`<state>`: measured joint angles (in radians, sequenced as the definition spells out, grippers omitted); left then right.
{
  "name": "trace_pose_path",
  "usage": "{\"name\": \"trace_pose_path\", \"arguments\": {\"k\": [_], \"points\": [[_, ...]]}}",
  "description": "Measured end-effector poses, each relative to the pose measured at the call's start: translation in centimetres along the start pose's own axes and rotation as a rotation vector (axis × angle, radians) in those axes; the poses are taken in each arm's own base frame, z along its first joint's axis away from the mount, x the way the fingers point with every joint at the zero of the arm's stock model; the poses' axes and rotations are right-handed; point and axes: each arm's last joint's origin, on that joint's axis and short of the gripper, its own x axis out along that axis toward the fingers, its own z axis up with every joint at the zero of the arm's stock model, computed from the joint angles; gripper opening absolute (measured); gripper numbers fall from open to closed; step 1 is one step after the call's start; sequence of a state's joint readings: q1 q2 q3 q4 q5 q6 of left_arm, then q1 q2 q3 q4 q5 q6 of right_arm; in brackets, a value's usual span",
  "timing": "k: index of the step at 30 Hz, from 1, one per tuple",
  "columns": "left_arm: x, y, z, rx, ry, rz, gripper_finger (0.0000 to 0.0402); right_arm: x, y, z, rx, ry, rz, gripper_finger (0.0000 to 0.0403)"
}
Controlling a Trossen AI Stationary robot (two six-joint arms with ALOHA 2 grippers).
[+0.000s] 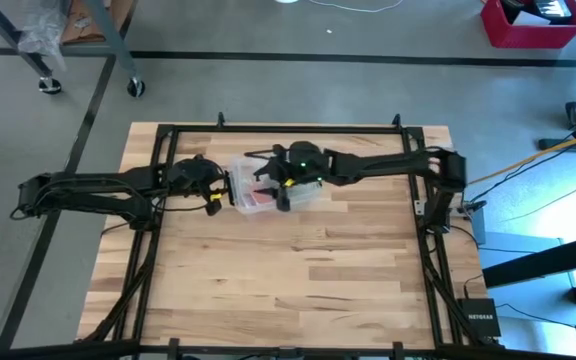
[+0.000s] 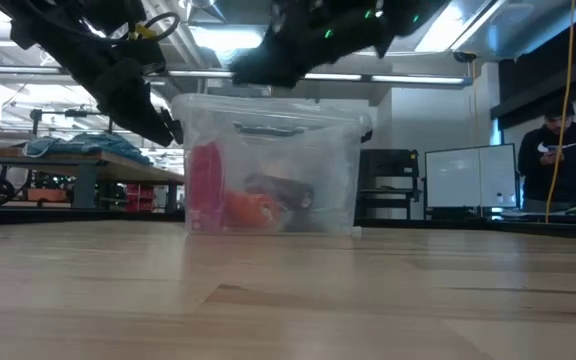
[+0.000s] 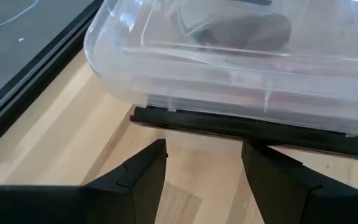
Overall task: Roll bandage
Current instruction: Close the transparent bin
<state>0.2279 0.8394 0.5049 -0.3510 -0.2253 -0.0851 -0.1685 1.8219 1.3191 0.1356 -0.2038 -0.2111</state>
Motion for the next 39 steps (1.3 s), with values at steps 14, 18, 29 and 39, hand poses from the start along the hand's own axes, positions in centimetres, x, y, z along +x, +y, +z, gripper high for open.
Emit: {"name": "trace_pose_path", "arguments": {"k": [14, 18, 29, 39], "points": [[0.0, 0.0, 0.2, 0.005, -0.028, 0.001, 0.0203, 3.6, -0.6, -3.9, 0.044, 0.121, 0.009, 0.0243], [0.1, 0.0, 0.4, 0.006, -0.051, 0.003, 0.0203, 3.8, -0.5, -4.4, 0.059, 0.143, 0.020, 0.0243], [2.0, -0.5, 1.2, -0.002, -0.087, 0.015, 0.0203, 4.7, -0.3, -5.6, 0.068, 0.156, 0.061, 0.0243], [2.8, -1.4, 2.6, 0.034, -0.098, -0.026, 0.0203, 4.9, -0.2, -5.8, 0.077, 0.156, 0.064, 0.0243]]}}
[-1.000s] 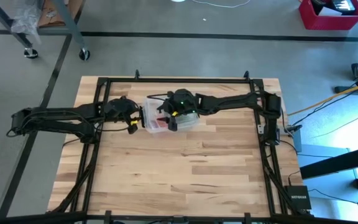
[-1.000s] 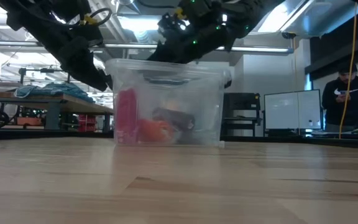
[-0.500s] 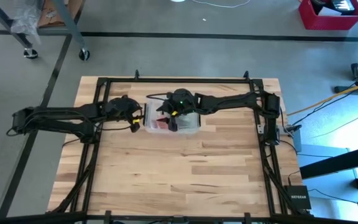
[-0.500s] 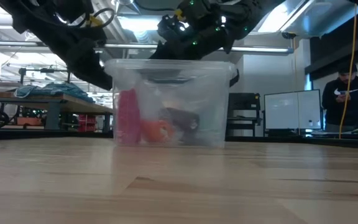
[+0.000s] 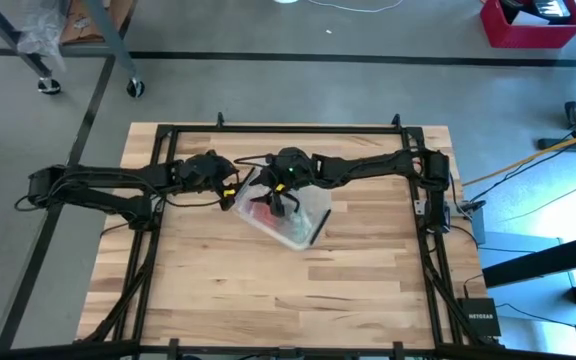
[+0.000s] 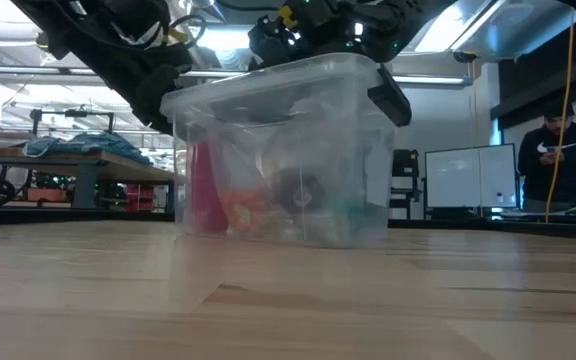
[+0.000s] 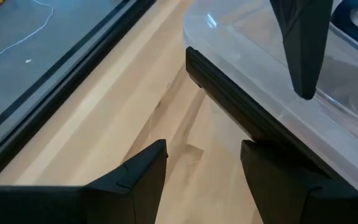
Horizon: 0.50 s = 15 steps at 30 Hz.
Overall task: Roll bandage
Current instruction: Close the transparent bin
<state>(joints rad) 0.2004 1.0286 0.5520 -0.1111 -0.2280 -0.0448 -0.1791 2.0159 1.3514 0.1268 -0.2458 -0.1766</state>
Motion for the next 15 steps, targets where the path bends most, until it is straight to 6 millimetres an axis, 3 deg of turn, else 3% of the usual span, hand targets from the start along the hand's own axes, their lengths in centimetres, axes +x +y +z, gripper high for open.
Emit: {"name": "trace_pose_path", "arguments": {"k": [5, 9, 15], "points": [[0.5, -0.4, 0.1, 0.017, 0.028, -0.007, 0.0203, 0.0, 0.0, -0.1, 0.003, 0.008, -0.007, 0.0243], [-0.2, -0.2, 0.7, 0.020, 0.070, 0.039, 0.0203, -0.5, 0.0, 0.4, 0.010, -0.009, -0.002, 0.0243], [-2.5, 0.3, 1.6, 0.006, 0.041, 0.072, 0.0203, -3.4, 0.5, 2.8, 0.018, -0.041, -0.030, 0.0243]]}}
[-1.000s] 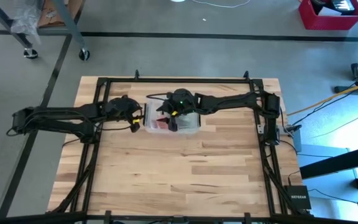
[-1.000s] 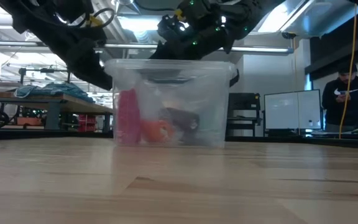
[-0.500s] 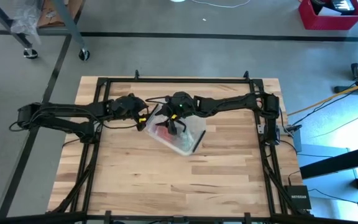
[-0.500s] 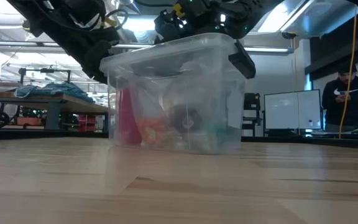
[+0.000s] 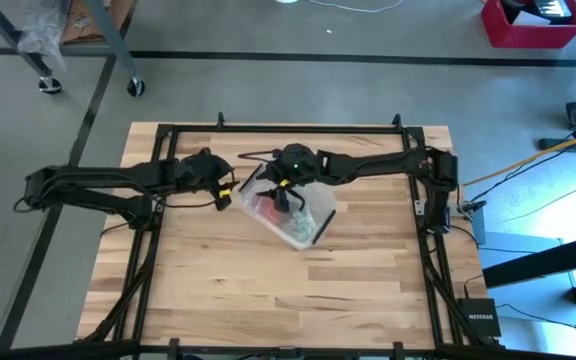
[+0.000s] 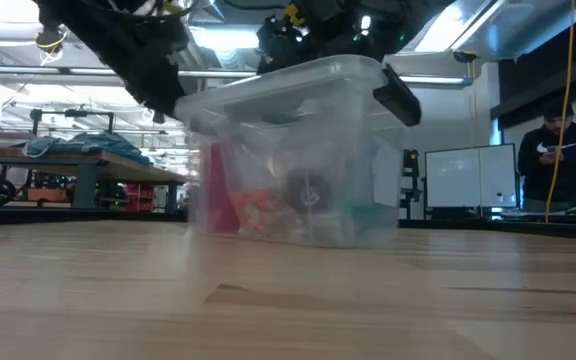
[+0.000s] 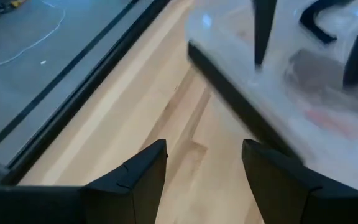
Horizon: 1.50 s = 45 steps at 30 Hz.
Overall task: Roll bandage
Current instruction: Close the transparent bin, then move the transparent bin to the upper middle of the table
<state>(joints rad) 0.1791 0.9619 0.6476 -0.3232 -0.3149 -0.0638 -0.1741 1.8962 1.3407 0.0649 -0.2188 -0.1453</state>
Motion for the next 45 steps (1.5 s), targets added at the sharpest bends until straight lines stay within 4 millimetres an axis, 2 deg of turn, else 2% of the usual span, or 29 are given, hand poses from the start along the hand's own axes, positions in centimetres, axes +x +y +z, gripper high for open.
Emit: {"name": "trace_pose_path", "arguments": {"k": [3, 6, 9, 13, 16, 21, 27, 33, 37, 45], "points": [[-1.0, 0.4, -0.1, -0.018, -0.016, 0.012, 0.0203, -2.6, 0.5, 1.8, 0.007, -0.008, -0.012, 0.0243], [-2.2, 0.3, 0.1, -0.015, -0.067, -0.044, 0.0203, -6.2, 2.1, 3.8, 0.017, 0.014, 0.028, 0.0243], [-3.0, -0.5, 0.7, 0.025, -0.146, -0.160, 0.0203, -8.2, 4.6, 4.0, 0.006, 0.110, 0.100, 0.0243], [-3.1, -1.5, 1.0, 0.060, -0.190, -0.208, 0.0203, -8.4, 7.7, 2.6, -0.010, 0.257, 0.143, 0.0243], [-2.9, -2.2, 1.0, 0.098, -0.185, -0.231, 0.0203, -8.0, 9.5, 0.9, -0.002, 0.333, 0.200, 0.0243], [-1.4, -3.6, 0.9, 0.142, -0.158, -0.270, 0.0203, -7.9, 10.1, -0.8, -0.011, 0.373, 0.169, 0.0243], [1.5, -4.7, 0.5, 0.157, -0.094, -0.250, 0.0203, -8.6, 7.6, -2.0, -0.062, 0.479, 0.097, 0.0243], [3.8, -4.5, 0.7, 0.128, -0.101, -0.210, 0.0203, -9.6, 4.4, -2.8, -0.097, 0.560, 0.086, 0.0243], [4.3, -3.9, 0.9, 0.105, -0.113, -0.183, 0.0203, -10.5, 2.2, -3.1, -0.090, 0.573, 0.034, 0.0243], [4.6, -3.1, 1.6, 0.073, -0.184, -0.150, 0.0203, -11.6, -3.2, -3.3, -0.143, 0.562, -0.261, 0.0243]]}}
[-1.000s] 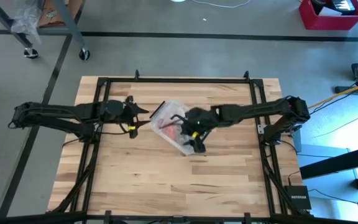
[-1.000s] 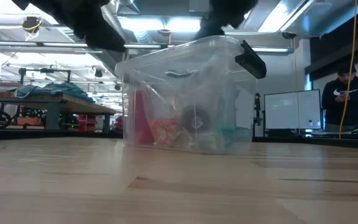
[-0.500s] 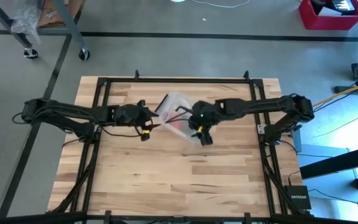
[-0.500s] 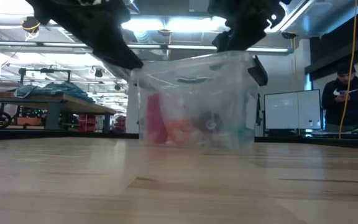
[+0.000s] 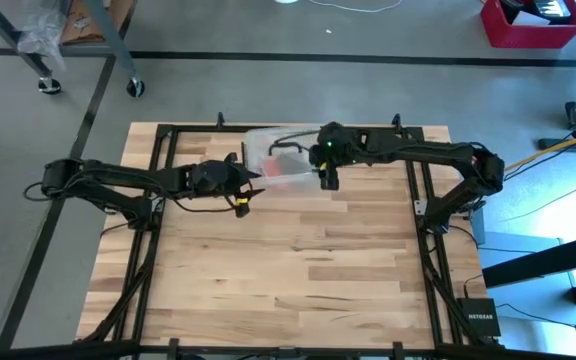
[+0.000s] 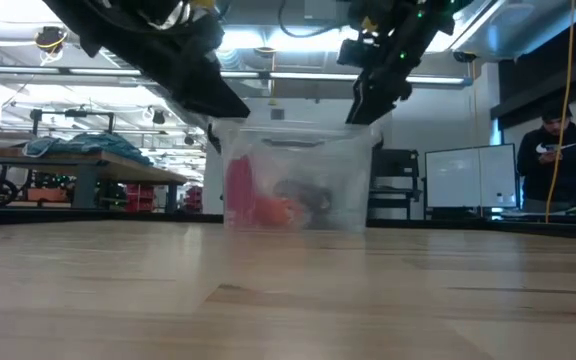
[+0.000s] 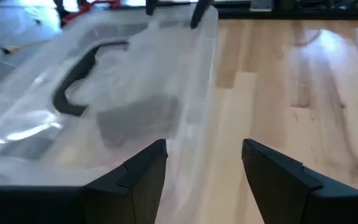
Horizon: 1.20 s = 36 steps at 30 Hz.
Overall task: Roll bandage
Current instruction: Move the transparent bin to the upper middle of the table, then return to Home Position
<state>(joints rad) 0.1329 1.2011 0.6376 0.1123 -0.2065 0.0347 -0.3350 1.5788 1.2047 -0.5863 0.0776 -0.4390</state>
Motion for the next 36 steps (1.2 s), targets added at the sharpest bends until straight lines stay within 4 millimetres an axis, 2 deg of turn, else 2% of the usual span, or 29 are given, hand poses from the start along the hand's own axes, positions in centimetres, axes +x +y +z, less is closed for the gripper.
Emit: {"name": "trace_pose_path", "arguments": {"k": [3, 8, 14, 22, 25, 28, 31, 34, 36], "points": [[0.1, 0.7, -0.1, 0.022, 0.009, 0.073, 0.0203, 0.1, -1.1, -0.1, 0.034, -0.049, 0.011, 0.0243], [0.3, 2.6, -0.4, 0.036, 0.042, 0.153, 0.0203, 0.4, -1.5, 0.0, 0.055, -0.080, 0.016, 0.0243], [0.5, 5.2, -0.7, 0.033, 0.064, 0.236, 0.0203, 0.7, -3.0, 0.1, 0.087, -0.134, -0.052, 0.0243], [0.4, 7.3, -0.7, 0.064, 0.053, 0.283, 0.0203, 1.3, -6.0, -1.0, 0.097, -0.137, -0.176, 0.0243], [0.2, 7.6, -0.6, 0.050, 0.045, 0.296, 0.0203, 1.1, -6.2, -1.1, 0.117, -0.135, -0.181, 0.0243], [-0.9, 6.6, 0.3, 0.048, -0.008, 0.265, 0.0203, -0.4, -5.5, -1.0, 0.124, -0.129, -0.185, 0.0243], [-2.8, 5.4, 1.2, 0.055, -0.062, 0.209, 0.0200, -3.8, -4.7, -0.1, 0.151, -0.187, -0.182, 0.0243], [-4.8, 4.5, 1.7, 0.051, -0.102, 0.132, 0.0174, -7.4, -3.2, 0.1, 0.209, -0.268, -0.113, 0.0237], [-5.7, 4.1, 1.9, 0.051, -0.127, 0.060, 0.0143, -9.2, -2.3, -0.1, 0.248, -0.302, -0.064, 0.0219]]}}
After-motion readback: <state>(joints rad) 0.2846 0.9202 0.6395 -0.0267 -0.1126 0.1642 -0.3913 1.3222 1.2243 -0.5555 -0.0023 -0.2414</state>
